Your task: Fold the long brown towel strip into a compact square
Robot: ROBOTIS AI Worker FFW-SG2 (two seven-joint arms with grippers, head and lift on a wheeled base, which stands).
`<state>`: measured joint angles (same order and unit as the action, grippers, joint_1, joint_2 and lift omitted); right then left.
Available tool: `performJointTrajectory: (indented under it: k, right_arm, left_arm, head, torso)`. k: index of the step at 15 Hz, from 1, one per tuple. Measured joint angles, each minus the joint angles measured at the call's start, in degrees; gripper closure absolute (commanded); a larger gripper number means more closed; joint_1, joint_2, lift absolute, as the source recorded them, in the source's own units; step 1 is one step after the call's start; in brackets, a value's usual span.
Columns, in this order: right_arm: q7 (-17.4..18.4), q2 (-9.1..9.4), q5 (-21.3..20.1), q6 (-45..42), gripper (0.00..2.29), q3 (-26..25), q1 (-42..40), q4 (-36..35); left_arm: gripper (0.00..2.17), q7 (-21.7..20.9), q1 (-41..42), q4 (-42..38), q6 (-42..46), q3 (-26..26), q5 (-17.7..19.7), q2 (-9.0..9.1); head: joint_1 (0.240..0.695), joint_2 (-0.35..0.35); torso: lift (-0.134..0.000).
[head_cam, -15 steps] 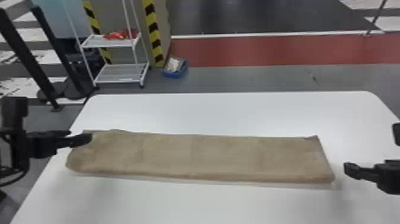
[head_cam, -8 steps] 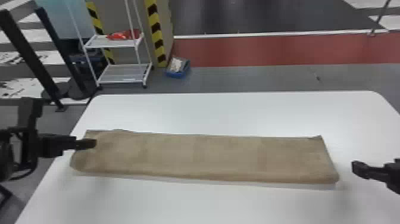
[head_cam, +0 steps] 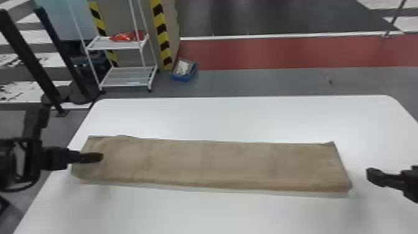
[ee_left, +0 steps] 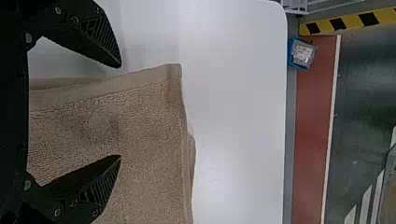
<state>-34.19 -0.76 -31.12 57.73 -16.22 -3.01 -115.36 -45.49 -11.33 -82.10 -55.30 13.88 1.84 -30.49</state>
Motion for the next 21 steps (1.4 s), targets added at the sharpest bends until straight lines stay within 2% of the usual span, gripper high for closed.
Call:
performJointTrajectory:
  k: [1,4,5,9,12,17,19,21]
  right_arm:
    - [0.00,0.02,-0.07,0.19,0.09,0.02,0.00,-0.14]
    - [0.00,0.17,-0.26,0.56,0.09,0.09,0.15,-0.43]
    - [0.00,0.21,-0.31,0.59,0.09,0.11,0.17,-0.45]
    - [-0.07,0.24,-0.25,0.69,0.09,-0.03,-0.21,-0.55]
    - [-0.18,0.19,-0.01,0.65,0.09,-0.13,-0.38,-0.59]
    - [-0.38,-0.70,1.27,0.72,0.09,-0.06,-0.83,-1.08]
    - [-0.44,-1.20,2.23,0.75,0.09,-0.16,-1.43,-1.66]
    - [-0.58,-1.73,3.24,0.77,0.09,-0.44,-2.07,-2.36]
  left_arm:
    - [0.68,-1.50,-0.01,0.01,-1.52,0.01,0.21,-0.14]
    - [1.71,-5.12,-0.08,-0.42,-4.32,0.50,1.07,-0.26]
    - [1.85,-5.32,-0.01,-0.74,-4.50,0.70,1.50,-0.25]
    - [1.85,-5.29,3.10,-6.51,-5.11,4.56,3.64,0.40]
    - [1.89,-7.20,7.29,-16.88,-12.51,9.17,5.80,1.27]
    - [1.89,-6.81,10.40,-38.07,-32.10,13.02,6.86,6.97]
    - [1.89,-4.58,10.17,-44.97,-33.98,12.05,7.00,9.71]
    - [1.89,-1.42,8.13,-49.60,-34.26,8.35,6.75,12.31]
  head:
    - [0.695,0.089]
    - [0.695,0.073]
    - [0.695,0.070]
    - [0.695,0.066]
    - [0.695,0.060]
    - [0.695,-0.015]
    - [0.695,-0.063]
    - [0.695,-0.098]
  torso:
    - [-0.128]
    - [-0.128]
    - [-0.128]
    - [-0.128]
    - [-0.128]
    - [-0.128]
    - [-0.128]
    - [-0.128]
